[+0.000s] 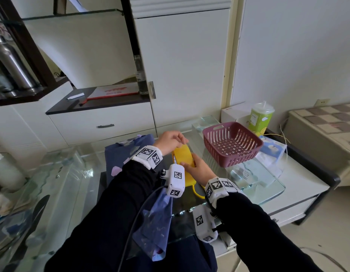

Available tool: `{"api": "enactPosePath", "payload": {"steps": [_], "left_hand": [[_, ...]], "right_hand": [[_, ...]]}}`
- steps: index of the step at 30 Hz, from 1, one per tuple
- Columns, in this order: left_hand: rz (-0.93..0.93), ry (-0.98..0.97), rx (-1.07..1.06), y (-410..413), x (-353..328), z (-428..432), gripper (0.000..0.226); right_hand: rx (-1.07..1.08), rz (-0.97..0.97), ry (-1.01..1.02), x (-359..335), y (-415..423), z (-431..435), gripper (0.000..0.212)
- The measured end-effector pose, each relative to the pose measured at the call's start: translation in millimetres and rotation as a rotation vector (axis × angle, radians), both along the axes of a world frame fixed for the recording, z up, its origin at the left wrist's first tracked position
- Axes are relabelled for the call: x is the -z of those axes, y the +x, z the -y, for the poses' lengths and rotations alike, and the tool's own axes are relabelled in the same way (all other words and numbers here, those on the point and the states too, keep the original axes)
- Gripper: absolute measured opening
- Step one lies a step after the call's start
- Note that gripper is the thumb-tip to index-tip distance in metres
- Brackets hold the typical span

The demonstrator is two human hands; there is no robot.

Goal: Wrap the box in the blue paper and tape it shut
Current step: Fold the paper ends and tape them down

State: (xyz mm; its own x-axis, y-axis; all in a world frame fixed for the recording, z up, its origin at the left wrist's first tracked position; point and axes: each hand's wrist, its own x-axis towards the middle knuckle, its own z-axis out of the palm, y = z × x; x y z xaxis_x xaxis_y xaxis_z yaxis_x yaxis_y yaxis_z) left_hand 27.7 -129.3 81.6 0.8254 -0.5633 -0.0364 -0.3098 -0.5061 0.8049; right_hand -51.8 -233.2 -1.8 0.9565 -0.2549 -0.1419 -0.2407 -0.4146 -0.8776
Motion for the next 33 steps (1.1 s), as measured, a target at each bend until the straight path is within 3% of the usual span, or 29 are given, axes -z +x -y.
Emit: {"api": "enactPosePath", "payload": {"steps": [6, 15, 19, 21, 27, 33], "left_hand": [[0.005, 0.144, 0.011, 8.6, 19.2, -11.3, 0.045], [0.100, 0.183, 0.074, -1.6, 8.9, 1.0, 0.012], [0.248, 0.185, 0.039, -6.6, 11.3, 3.5, 0.037], [0.255, 0.183, 0.029, -7.9, 12.4, 3.4, 0.038], [0.325, 0.263, -0.008, -14.4, 9.5, -0.7, 0.010], [0.369, 0.443, 0.060, -18.2, -8.6, 2.1, 0.006]], "right_hand": [[-0.016, -0.022, 0.067, 14.3, -1.4, -10.9, 0.065], [0.003, -0.005, 0.042, 10.0, -10.0, -2.7, 0.060], [0.008, 0.009, 0.024, 8.7, -17.2, 0.5, 0.058], [0.011, 0.016, 0.030, 8.5, -20.5, 0.0, 0.058], [0.009, 0.038, 0.062, 8.3, -30.9, -4.6, 0.057], [0.011, 0.069, 0.044, 4.9, -36.0, -2.5, 0.056]]}}
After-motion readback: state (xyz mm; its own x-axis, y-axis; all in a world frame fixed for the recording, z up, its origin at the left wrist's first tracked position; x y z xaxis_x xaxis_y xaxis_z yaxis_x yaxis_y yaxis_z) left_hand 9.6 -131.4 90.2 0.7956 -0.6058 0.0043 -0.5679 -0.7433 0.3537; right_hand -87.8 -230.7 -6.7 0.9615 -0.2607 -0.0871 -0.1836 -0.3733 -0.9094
